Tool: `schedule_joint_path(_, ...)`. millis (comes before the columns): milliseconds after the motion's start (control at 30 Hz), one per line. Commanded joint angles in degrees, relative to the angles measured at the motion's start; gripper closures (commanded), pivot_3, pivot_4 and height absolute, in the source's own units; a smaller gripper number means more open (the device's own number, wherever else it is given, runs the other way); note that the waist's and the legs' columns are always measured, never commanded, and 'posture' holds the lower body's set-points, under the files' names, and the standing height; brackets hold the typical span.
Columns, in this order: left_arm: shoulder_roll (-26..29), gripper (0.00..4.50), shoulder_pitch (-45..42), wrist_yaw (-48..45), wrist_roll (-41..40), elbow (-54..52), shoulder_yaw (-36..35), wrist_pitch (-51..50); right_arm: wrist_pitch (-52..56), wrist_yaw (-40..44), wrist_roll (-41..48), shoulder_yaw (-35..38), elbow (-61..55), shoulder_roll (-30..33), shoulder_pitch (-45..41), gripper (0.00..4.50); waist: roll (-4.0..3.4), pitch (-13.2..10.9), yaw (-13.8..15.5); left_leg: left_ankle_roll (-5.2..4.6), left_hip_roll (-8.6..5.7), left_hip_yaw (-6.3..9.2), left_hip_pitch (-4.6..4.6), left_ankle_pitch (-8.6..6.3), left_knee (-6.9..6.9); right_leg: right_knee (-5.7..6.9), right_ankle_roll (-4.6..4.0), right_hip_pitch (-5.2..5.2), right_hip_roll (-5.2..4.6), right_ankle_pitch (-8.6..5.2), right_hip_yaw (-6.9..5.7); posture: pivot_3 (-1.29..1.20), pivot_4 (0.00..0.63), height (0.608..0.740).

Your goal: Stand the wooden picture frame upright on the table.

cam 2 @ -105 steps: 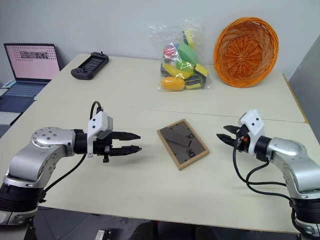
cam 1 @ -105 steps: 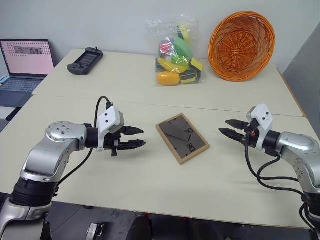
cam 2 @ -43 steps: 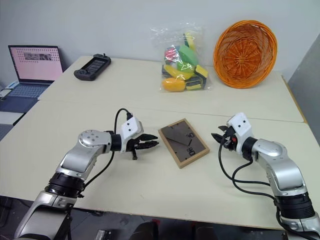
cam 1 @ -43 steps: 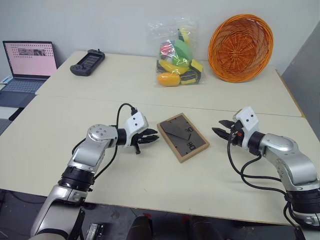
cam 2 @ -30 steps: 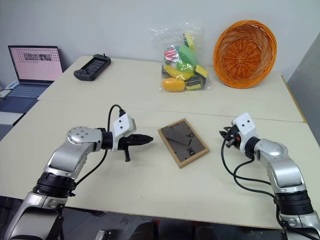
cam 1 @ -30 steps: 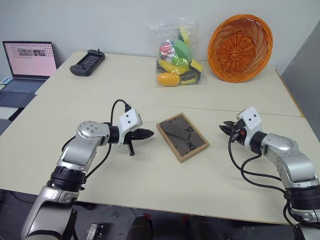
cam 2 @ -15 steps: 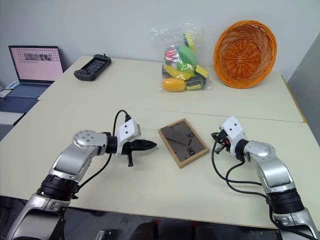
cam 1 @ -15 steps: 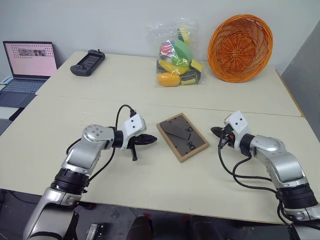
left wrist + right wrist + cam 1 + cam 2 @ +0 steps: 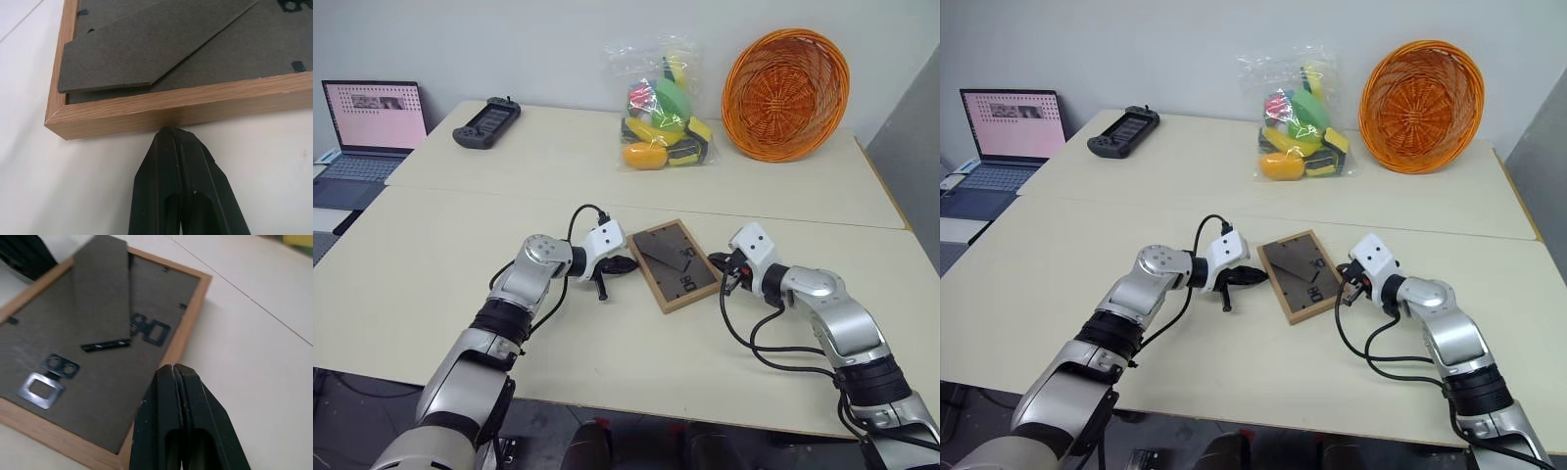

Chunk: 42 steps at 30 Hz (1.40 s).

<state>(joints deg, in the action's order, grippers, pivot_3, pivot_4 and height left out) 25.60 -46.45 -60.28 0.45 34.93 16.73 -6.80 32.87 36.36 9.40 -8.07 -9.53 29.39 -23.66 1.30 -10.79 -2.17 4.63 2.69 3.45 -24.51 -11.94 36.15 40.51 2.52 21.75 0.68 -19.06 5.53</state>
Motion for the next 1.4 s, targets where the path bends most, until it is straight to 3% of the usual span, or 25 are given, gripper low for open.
schedule_joint_path(33, -1.6, 4.5, -3.0, 1.2, 1.2, 3.9, -0.4, 3.1, 5.2, 0.1, 3.4, 2.1, -8.1, 0.1, 1.2, 4.46, 0.0, 0.0, 0.2, 0.0, -0.02, 0.03, 0.0, 0.0, 0.0, 0.02, 0.0, 0.0, 0.0, 0.0, -0.01, 0.0, 0.15, 0.74)
schedule_joint_path(200, -3.1, 4.5, -5.6, 1.1, 1.7, 8.0, -0.9, 5.4, 7.3, -1.0, 3.8, 2.8, -12.7, 1.1, 3.5, 4.46, 0.0, 0.0, 0.3, 0.0, -0.04, 0.05, -0.01, 0.0, 0.02, 0.04, 0.0, -0.01, 0.0, 0.0, -0.02, 0.0, 0.15, 0.74)
schedule_joint_path(400, -2.3, 4.5, -4.7, 0.0, 1.9, 7.2, -1.2, 6.5, 1.1, -3.7, -0.3, 6.3, -3.4, 3.7, 1.5, 4.46, 0.0, 0.0, 0.3, 0.0, -0.05, 0.05, -0.01, 0.0, 0.02, 0.04, 0.0, 0.0, 0.0, 0.0, -0.01, 0.0, 0.15, 0.74)
schedule_joint_path(600, -1.3, 4.5, -4.2, -0.9, 1.8, 6.0, -1.6, 6.3, -3.7, -2.3, -2.1, 4.5, 1.4, 4.2, 2.9, 4.46, 0.0, 0.0, 0.0, 0.0, -0.04, 0.04, 0.0, 0.0, 0.01, 0.13, 0.0, 0.03, 0.01, 0.0, -0.01, 0.0, 0.15, 0.74)
schedule_joint_path(767, -1.7, 4.5, -5.6, -0.3, 2.0, 7.1, -1.7, 6.5, -3.1, -2.0, -2.1, 1.3, -1.6, 2.0, 5.7, 4.46, 0.0, 0.0, -0.1, 0.0, -0.05, 0.06, 0.01, 0.0, 0.01, 0.25, 0.0, 0.07, 0.01, 0.0, -0.01, 0.0, 0.15, 0.74)
schedule_joint_path(1167, -4.6, 4.5, -11.5, 1.1, 3.5, 16.3, -1.4, 10.7, 6.3, -5.1, 1.1, 1.4, -13.3, -3.1, 7.9, 4.46, 0.0, 0.0, -0.2, 0.0, -0.05, 0.07, 0.0, 0.01, 0.02, 0.26, 0.0, 0.07, 0.02, 0.0, -0.01, 0.0, 0.15, 0.74)
schedule_joint_path(1400, -5.7, 4.5, -13.5, 0.9, 4.2, 20.0, -2.1, 12.8, 7.0, -5.2, 0.3, 1.7, -13.2, -2.3, 8.0, 4.46, 0.0, 0.0, -0.2, 0.0, -0.08, 0.11, -0.03, 0.01, 0.03, 0.24, 0.0, 0.06, 0.02, -0.01, -0.01, 0.0, 0.15, 0.74)
